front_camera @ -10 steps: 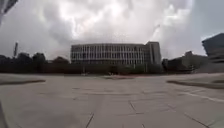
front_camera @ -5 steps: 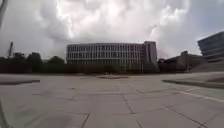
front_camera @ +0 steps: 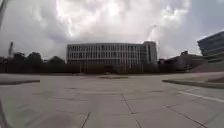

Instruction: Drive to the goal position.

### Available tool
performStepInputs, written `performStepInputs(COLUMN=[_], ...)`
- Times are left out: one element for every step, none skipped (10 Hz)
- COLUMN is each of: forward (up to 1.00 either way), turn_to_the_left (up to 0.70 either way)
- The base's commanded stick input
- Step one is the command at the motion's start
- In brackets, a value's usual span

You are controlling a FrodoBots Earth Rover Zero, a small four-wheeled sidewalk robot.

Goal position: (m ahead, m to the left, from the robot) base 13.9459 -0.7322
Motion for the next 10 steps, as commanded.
performStepInputs(forward=[0.7,0.7,0.7,0.7,0.7,0.7,0.7,0.7,0.7,0.7], turn_to_the_left=[-0.31,-0.31,-0.27,-0.04,0.0,0.0,0.0,0.0,0.0,0.0])
